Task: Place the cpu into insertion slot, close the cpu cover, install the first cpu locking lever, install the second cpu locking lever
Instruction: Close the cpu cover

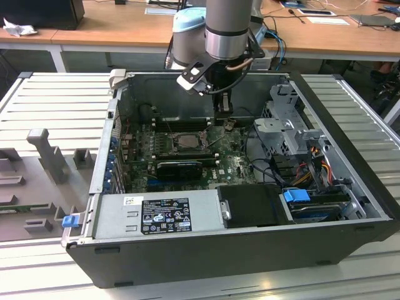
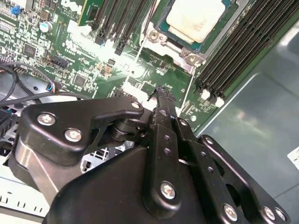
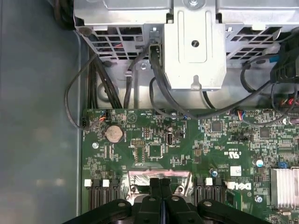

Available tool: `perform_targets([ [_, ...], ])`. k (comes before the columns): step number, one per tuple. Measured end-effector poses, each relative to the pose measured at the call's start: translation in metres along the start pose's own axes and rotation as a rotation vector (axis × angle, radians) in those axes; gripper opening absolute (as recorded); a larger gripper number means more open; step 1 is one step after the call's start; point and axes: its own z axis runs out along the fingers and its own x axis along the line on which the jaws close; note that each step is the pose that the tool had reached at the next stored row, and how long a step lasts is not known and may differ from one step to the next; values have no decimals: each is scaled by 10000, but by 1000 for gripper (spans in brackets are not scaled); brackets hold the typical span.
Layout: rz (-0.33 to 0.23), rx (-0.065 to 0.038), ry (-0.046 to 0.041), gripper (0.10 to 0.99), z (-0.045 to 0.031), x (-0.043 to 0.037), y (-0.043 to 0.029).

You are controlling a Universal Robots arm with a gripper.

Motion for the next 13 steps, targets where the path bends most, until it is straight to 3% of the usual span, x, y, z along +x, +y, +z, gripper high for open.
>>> perform_targets([
  [5, 1, 7, 0, 106, 5, 1, 69],
  [9, 1, 108, -1, 106, 17, 3, 241],
  [13, -8, 138, -1, 106, 55, 3, 344],
])
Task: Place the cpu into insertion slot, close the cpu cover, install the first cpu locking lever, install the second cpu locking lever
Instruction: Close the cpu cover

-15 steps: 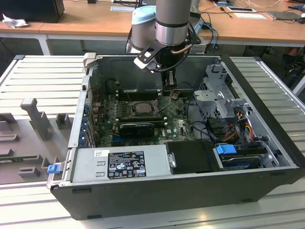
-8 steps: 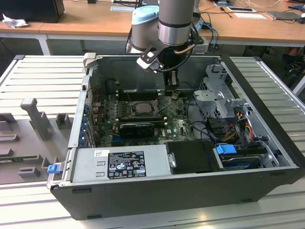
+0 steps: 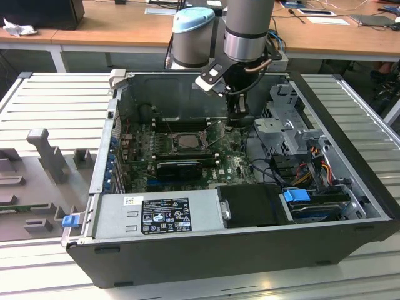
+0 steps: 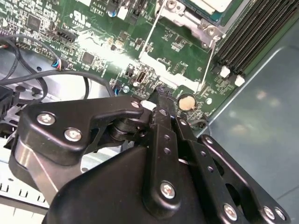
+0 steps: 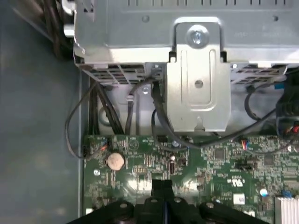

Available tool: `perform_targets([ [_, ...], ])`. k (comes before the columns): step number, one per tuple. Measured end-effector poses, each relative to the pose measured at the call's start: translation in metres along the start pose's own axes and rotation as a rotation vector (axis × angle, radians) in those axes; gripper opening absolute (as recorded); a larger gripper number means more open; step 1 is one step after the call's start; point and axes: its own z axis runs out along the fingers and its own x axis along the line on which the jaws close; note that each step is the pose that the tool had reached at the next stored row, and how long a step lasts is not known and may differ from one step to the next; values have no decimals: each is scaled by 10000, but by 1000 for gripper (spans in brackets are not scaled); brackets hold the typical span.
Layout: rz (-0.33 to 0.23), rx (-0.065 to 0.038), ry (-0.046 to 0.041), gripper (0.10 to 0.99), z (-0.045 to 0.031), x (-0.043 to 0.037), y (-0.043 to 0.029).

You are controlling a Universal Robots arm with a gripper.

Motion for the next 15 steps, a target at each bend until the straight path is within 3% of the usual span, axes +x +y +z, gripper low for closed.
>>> perform_targets([
  [4, -27, 17, 1, 106, 92, -15, 3],
  [15, -70, 56, 9, 106, 90, -33, -94],
])
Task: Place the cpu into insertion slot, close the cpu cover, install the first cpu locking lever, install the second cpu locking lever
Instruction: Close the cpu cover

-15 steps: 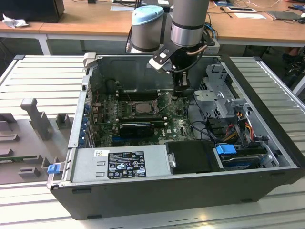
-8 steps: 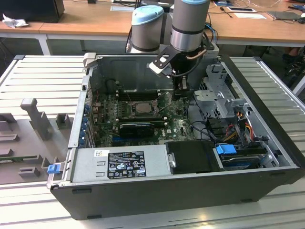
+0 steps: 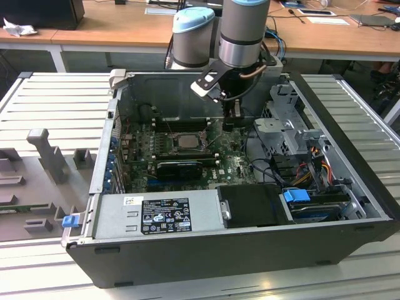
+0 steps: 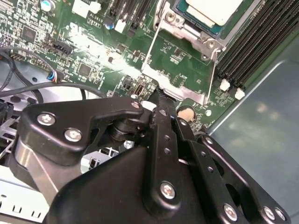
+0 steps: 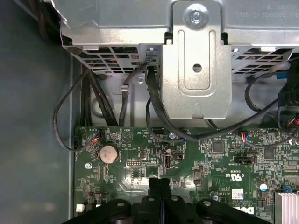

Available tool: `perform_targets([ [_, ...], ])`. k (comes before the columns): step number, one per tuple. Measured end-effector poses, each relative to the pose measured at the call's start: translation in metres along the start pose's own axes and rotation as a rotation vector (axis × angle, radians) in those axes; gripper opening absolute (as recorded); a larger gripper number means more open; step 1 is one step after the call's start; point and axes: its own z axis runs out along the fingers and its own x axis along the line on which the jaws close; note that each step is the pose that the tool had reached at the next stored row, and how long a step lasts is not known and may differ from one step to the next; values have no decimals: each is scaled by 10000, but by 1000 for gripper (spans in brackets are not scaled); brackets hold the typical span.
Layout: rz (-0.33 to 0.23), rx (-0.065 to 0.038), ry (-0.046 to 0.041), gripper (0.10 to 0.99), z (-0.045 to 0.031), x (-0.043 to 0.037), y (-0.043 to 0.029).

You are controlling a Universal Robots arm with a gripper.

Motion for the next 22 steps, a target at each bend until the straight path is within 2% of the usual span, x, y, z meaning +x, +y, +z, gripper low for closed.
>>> perform_targets([
  [3, -3, 0, 0, 106, -1, 0, -17],
  [7, -4, 0, 1, 106, -16, 0, -76],
  [8, -5, 0, 4, 106, -19, 1, -115],
  [12, -4, 0, 4, 106, -33, -1, -378],
  [15, -16, -2, 8, 106, -31, -1, -499],
  [17, -49, 0, 7, 106, 22, -2, -591],
  [22, -150, 2, 12, 106, 131, -4, -646],
])
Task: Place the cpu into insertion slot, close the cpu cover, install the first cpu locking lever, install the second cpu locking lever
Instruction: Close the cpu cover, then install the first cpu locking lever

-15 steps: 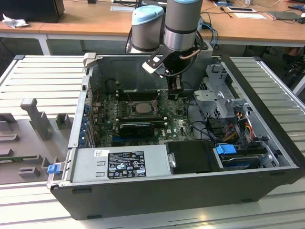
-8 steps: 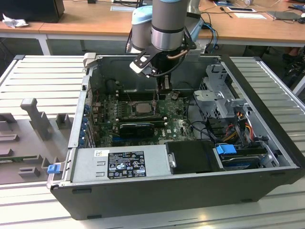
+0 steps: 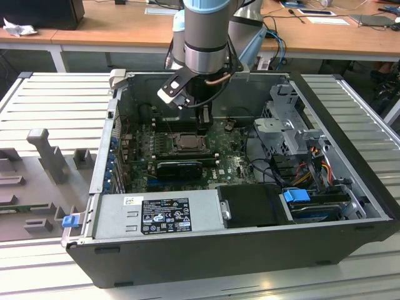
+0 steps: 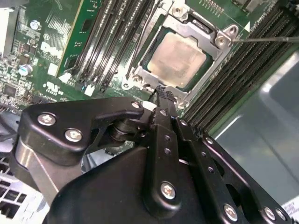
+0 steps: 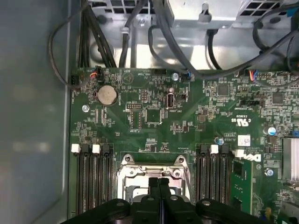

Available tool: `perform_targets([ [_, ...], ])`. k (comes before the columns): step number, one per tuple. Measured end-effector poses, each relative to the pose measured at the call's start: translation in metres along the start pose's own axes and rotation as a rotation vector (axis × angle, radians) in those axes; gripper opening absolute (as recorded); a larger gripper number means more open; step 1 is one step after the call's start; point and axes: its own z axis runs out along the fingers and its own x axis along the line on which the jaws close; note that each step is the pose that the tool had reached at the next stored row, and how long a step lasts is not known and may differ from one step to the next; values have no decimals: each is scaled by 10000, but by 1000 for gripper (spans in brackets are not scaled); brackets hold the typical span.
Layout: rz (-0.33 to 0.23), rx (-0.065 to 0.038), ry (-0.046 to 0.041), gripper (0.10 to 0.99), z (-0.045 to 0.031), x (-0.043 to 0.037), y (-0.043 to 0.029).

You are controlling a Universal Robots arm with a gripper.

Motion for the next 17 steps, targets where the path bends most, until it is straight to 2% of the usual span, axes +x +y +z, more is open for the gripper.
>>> perform_targets([
  [3, -19, 1, 1, 106, 19, 2, -33],
  [8, -47, 2, 6, 106, 25, 15, -198],
  [12, -48, 1, 6, 106, 23, 16, -244],
  [17, -49, 3, 3, 106, 16, 16, -259],
])
